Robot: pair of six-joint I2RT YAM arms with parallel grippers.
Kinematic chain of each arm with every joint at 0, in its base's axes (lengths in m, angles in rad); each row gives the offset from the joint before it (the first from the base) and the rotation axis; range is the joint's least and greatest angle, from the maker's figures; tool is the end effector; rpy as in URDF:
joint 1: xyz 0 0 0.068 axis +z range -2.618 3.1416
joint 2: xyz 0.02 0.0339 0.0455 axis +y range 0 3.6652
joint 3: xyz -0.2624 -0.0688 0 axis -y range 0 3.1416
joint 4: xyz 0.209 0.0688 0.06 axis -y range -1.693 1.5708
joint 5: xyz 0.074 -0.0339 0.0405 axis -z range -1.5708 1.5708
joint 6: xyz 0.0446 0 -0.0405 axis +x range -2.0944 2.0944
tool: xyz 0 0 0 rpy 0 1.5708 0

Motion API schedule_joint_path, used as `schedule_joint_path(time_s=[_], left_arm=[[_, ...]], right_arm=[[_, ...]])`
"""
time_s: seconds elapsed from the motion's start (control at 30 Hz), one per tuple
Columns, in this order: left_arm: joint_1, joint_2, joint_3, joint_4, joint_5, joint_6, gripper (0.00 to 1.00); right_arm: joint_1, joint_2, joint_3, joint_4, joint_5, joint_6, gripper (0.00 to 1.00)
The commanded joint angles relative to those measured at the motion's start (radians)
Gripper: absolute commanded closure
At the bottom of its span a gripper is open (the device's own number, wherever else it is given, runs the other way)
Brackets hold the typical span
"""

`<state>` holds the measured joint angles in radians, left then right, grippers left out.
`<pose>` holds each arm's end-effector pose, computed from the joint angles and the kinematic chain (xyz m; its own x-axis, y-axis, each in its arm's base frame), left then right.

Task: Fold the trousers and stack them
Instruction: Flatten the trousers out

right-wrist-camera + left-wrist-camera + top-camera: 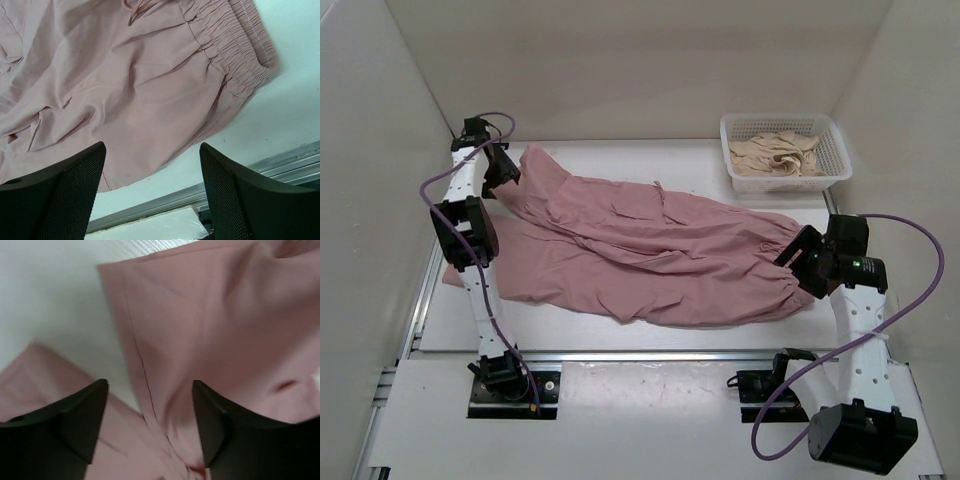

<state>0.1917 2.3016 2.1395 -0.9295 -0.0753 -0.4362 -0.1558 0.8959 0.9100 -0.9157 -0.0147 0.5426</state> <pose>0.4565 0.0920 0.2292 -0.6949 -0.5640 -0.4461 -0.5711 0.8098 -0.1343 0.1362 -0.0207 0.2883 -0.5881 0.6150 -0.5253 0.5252 0.7843 0.3302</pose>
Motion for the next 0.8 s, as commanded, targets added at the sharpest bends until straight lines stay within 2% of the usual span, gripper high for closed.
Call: schedule_joint_path(time_s=[0.0, 0.13, 0.3, 0.37, 0.43, 0.47, 0.6, 0.77], left_arm=[[-0.001, 0.086, 0.169, -0.103, 0.022, -0.006, 0.15], [-0.012, 0.205, 0.307, -0.103, -0.006, -0.041, 0.12], [-0.012, 0.294, 0.35, -0.103, -0.006, -0.05, 0.19], [-0.012, 0.308, 0.35, -0.103, -0.015, -0.05, 0.35], [-0.012, 0.308, 0.321, -0.069, 0.005, -0.05, 0.59], [-0.012, 0.308, 0.298, -0.069, 0.015, -0.036, 0.88], [0.0, 0.219, 0.208, -0.058, -0.061, -0.036, 0.9], [0.038, 0.026, 0.068, -0.049, -0.168, -0.07, 0.9]], right_arm=[[-0.002, 0.008, 0.01, 0.006, 0.007, 0.005, 0.19], [-0.002, 0.073, 0.02, 0.006, 0.025, 0.016, 0.19], [-0.002, 0.13, 0.038, 0.015, 0.044, 0.016, 0.19], [-0.002, 0.149, 0.058, 0.015, 0.053, 0.016, 0.19], [-0.002, 0.173, 0.058, 0.024, 0.062, 0.016, 0.19], [-0.002, 0.173, 0.069, 0.024, 0.062, 0.016, 0.19], [-0.002, 0.193, 0.069, 0.035, 0.062, 0.003, 0.19], [-0.002, 0.193, 0.059, 0.055, 0.052, 0.003, 0.19]])
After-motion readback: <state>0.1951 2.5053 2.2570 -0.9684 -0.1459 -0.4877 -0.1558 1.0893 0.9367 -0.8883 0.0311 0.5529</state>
